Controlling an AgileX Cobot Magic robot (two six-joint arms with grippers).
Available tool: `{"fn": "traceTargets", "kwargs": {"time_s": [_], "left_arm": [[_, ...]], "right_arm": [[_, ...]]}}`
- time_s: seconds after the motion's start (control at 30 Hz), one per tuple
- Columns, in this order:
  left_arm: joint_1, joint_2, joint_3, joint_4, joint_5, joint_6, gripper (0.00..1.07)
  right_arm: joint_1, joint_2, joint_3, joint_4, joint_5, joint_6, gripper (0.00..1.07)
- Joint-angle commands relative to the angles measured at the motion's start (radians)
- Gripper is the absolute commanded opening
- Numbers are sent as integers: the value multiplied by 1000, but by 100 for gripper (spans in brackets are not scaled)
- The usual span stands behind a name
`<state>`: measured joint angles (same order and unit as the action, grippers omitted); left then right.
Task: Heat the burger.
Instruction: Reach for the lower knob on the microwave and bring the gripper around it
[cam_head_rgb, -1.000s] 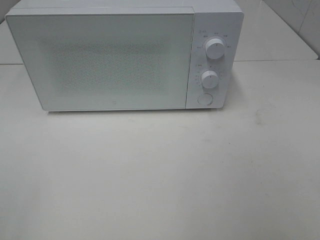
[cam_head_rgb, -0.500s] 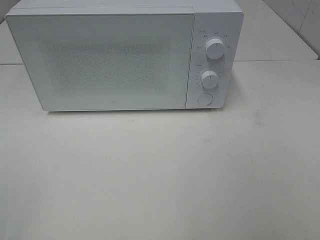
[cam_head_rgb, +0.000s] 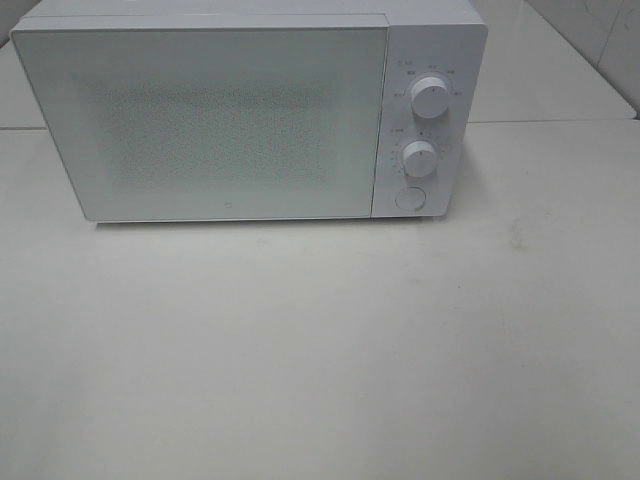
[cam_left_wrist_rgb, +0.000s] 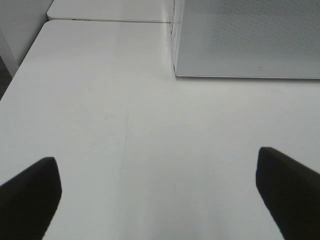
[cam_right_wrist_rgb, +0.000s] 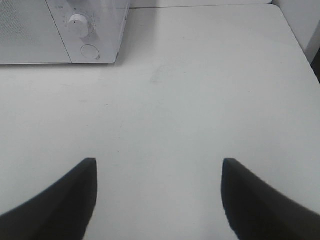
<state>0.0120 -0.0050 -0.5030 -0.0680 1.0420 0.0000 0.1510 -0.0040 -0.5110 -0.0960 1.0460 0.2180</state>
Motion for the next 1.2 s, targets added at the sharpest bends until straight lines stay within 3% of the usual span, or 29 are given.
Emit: {"fn": "traceTargets", "kwargs": {"time_s": [0.03,0.37,0.63,1.2], "left_arm": [[0,-25,4,-9,-6,0,98],[0,-25,4,-9,-6,0,98],[0,-25,4,-9,-6,0,98],[0,-25,4,-9,-6,0,98]], "right_arm": [[-8,-19,1,1,-4,-6,68],[-8,-14,-11,1,-21,-5,68],[-8,-14,-21,-1,-200,-5,68],[-8,-14,169,-2,-521,-5,68]]}}
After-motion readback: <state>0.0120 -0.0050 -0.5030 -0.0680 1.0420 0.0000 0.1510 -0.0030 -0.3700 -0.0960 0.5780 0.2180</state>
